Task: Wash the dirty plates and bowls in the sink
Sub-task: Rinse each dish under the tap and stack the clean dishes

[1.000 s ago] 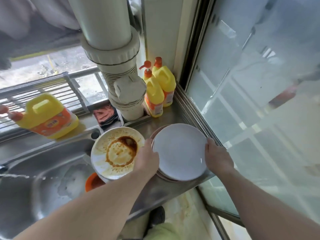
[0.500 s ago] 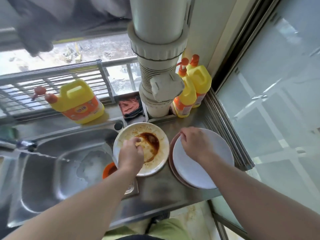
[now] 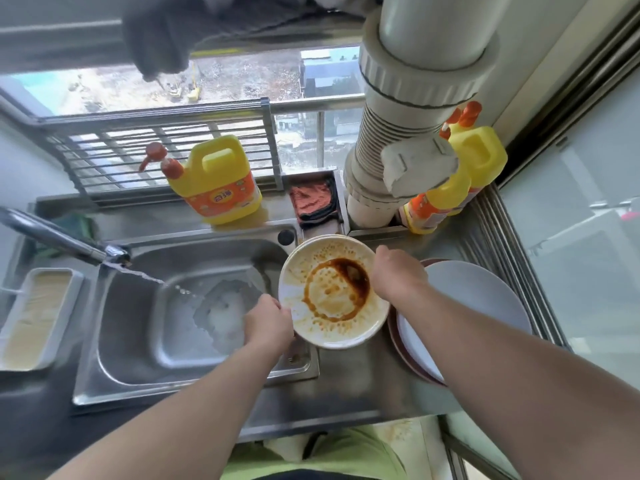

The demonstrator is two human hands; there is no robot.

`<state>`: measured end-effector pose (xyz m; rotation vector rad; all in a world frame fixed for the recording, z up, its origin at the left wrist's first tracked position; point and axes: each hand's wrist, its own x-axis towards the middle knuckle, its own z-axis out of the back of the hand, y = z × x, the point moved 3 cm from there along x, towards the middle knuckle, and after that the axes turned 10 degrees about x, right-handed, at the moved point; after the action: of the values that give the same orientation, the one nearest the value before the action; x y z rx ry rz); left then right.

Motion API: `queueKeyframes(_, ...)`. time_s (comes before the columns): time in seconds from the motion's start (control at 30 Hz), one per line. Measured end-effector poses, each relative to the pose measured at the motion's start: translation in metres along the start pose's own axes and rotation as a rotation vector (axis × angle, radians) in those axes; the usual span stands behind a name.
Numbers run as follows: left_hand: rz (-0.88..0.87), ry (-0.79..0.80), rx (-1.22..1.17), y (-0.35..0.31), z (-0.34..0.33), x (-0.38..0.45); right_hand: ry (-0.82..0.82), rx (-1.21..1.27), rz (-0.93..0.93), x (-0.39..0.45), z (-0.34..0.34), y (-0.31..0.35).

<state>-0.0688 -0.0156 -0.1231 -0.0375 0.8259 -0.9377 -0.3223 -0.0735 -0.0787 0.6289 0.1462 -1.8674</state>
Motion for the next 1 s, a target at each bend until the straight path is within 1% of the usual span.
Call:
queueKeyframes(0.07, -0.001, 0.016, -0.017, -0.002, 0.003, -0.003, -0.007, 0.094, -0.045, -0.001, 0.004, 0.001)
queueKeyframes(0.17, -0.010, 0.026, -0.081, 0.001, 0.012, -0.005, -0.046, 0.210, -0.004, -0.006, 0.012, 0.006)
queueKeyframes(0.27, 0.034, 0.043, -0.311, 0.017, 0.025, 0.006, -0.101, 0.464, 0.040, -0.018, 0.015, 0.023)
queueKeyframes(0.37, 0.077, 0.075, -0.464, 0.045, 0.042, 0.029, -0.126, 0.620, 0.046, -0.039, 0.005, 0.054)
queueKeyframes(0.5, 0.093, 0.107, -0.464, 0.086, 0.082, 0.055, -0.084, 0.754, -0.032, -0.065, -0.034, 0.098)
queueKeyframes(0.63, 0.080, 0.077, -0.427, 0.128, 0.134, 0.077, -0.016, 0.734, -0.148, -0.075, -0.085, 0.145)
queueKeyframes(0.73, 0.077, 0.041, -0.347, 0.156, 0.171, 0.094, 0.082, 0.723, -0.233, -0.077, -0.121, 0.179)
queueKeyframes(0.83, 0.071, 0.038, -0.253, 0.180, 0.202, 0.113, 0.161, 0.690, -0.275, -0.086, -0.150, 0.206)
queueKeyframes(0.9, 0.055, 0.047, -0.225, 0.188, 0.219, 0.121, 0.227, 0.639, -0.265, -0.091, -0.165, 0.223)
queueKeyframes(0.97, -0.006, 0.032, -0.213, 0.185, 0.236, 0.121, 0.242, 0.617, -0.254, -0.094, -0.177, 0.237)
queueKeyframes(1.0, -0.039, 0.012, -0.202, 0.183, 0.243, 0.120, 0.236, 0.647, -0.252, -0.094, -0.183, 0.243)
